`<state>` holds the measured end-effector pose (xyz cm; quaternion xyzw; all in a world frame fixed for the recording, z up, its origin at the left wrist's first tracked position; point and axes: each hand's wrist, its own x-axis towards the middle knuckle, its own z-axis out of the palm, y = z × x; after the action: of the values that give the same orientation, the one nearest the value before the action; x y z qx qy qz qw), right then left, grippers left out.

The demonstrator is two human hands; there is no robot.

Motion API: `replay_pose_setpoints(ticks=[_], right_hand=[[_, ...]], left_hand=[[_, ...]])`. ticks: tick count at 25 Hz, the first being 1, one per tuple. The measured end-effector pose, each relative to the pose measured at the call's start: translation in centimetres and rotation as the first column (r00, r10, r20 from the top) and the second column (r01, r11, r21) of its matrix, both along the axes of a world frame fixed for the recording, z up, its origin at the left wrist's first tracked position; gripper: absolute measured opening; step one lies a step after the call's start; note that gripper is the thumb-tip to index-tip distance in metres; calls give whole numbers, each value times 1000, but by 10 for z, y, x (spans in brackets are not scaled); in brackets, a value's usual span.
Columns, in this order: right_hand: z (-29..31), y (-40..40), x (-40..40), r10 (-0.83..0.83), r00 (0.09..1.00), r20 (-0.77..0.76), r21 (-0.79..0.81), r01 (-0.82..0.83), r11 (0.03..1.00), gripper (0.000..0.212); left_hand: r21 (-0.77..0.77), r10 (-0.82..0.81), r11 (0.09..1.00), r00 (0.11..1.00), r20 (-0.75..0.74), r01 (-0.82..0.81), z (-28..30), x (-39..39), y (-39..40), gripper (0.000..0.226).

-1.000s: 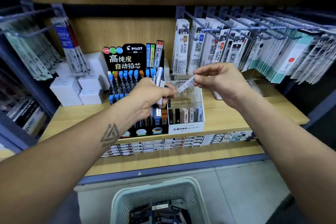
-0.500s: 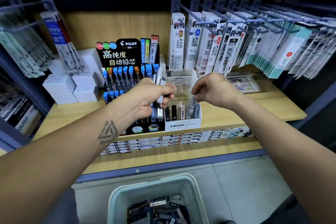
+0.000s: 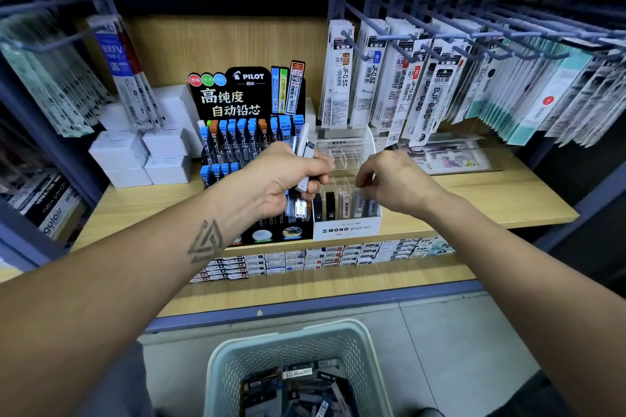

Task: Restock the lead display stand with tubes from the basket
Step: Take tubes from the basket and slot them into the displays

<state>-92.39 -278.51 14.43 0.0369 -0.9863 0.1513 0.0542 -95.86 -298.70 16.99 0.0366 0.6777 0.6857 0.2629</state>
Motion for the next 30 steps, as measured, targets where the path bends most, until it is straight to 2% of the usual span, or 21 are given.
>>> replay_pose_setpoints(ticks=[6, 16, 25, 26, 27, 28, 30], right_hand=[[0, -1, 2, 9, 1000, -24, 37, -8, 999, 14], [-9, -4, 5, -11, 999, 49, 75, 8, 997, 16], [0, -4, 6, -30, 1000, 4, 71, 29, 997, 15], [4, -7, 5, -32, 999, -5, 30, 32, 999, 16], [7, -11, 5, -39, 999, -8, -81, 38, 996, 16], [12, -18, 7, -50, 999, 18, -270, 52, 961, 15], [20, -30, 11, -22, 993, 112, -672, 92, 735, 10]], left_hand=[[-22, 0, 1000, 1000, 2, 0, -3, 1, 1, 26], [-32, -8, 999, 1000, 0, 8, -3, 1, -1, 7], [-31, -23, 999, 1000, 13, 23, -5, 2, -2, 10], [-31, -31, 999, 999, 27, 32, -6, 2, -1, 14], [-28, -39, 999, 998, 45, 41, -8, 2, -1, 19], [-21, -43, 999, 997, 62, 44, -10, 2, -1, 25], [-1, -22, 1000, 996, 85, 22, -14, 2, 0, 36]])
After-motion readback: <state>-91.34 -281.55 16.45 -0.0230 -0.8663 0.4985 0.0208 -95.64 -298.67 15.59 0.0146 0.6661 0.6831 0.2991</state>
